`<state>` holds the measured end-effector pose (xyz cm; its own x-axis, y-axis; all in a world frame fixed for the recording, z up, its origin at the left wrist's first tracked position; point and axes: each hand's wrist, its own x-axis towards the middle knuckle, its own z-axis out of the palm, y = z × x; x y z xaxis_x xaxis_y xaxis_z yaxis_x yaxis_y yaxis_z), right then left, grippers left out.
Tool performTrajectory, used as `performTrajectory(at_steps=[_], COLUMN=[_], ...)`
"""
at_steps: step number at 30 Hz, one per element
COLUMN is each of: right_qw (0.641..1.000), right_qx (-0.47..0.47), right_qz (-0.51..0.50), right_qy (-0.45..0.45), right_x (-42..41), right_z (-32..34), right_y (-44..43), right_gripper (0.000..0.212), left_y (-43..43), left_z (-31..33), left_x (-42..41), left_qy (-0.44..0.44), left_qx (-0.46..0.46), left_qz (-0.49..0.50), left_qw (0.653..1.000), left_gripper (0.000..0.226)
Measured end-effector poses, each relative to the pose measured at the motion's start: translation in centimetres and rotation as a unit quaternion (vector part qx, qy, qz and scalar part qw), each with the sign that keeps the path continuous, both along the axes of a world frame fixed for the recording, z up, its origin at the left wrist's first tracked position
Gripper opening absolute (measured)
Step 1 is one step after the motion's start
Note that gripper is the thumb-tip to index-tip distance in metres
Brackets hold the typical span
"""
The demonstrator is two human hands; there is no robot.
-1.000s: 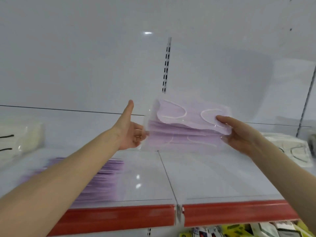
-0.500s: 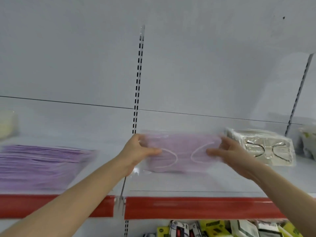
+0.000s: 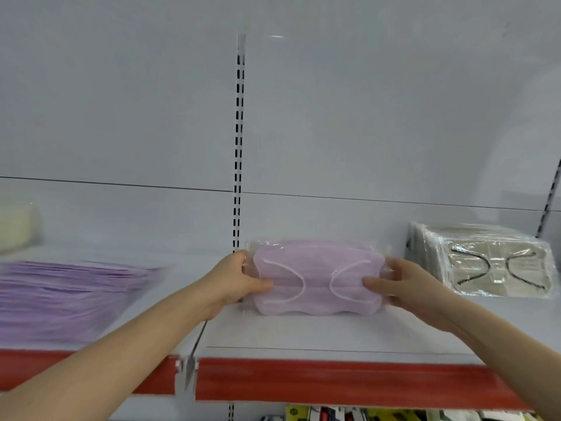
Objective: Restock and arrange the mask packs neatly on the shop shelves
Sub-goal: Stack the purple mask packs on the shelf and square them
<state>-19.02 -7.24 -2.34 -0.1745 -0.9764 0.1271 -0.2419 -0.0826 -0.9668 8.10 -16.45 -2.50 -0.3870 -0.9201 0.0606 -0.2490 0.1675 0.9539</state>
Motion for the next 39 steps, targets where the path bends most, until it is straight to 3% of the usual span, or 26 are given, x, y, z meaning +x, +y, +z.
performTrajectory(at_steps=[5, 9, 13, 21, 31, 39], right_qw=[0.999, 0.996, 0.993, 0.99, 0.989, 0.986], right_qx=[-0.018, -0.051, -0.055, -0.023, 0.05, 0.015], right_qz=[-0.051, -0.079, -0.101, -0.129, -0.12, -0.14], right_qy=[-0.008, -0.009, 0.014, 0.061, 0.072, 0.085], right_x=[-0.1, 0.1, -0.2, -0.8, -1.5, -1.8], right_z=[1.7, 3.1, 2.9, 0.0, -0.7, -0.8], right_y=[-3.5, -7.6, -11.2, -14.2, -14.9, -15.0], right_gripper=[0.037, 0.033, 0.028, 0.033, 0.052, 0.032], left_y=[-2.6, -5.8, -8.7, -11.2, -12.0, -11.8], left_z=[1.5, 2.9, 2.6, 1.0, -0.7, -0.7], left_x=[-0.9, -2.0, -2.8, -3.6, -4.0, -4.7], left_qy=[0.022, 0.046, 0.012, -0.06, -0.059, -0.079], left_qx=[-0.035, -0.08, -0.097, -0.101, -0.074, -0.098], left_qz=[0.064, 0.116, 0.138, 0.14, 0.136, 0.113], left_qw=[0.997, 0.989, 0.986, 0.983, 0.986, 0.986], left_gripper=[0.028, 0.028, 0.033, 0.031, 0.031, 0.034])
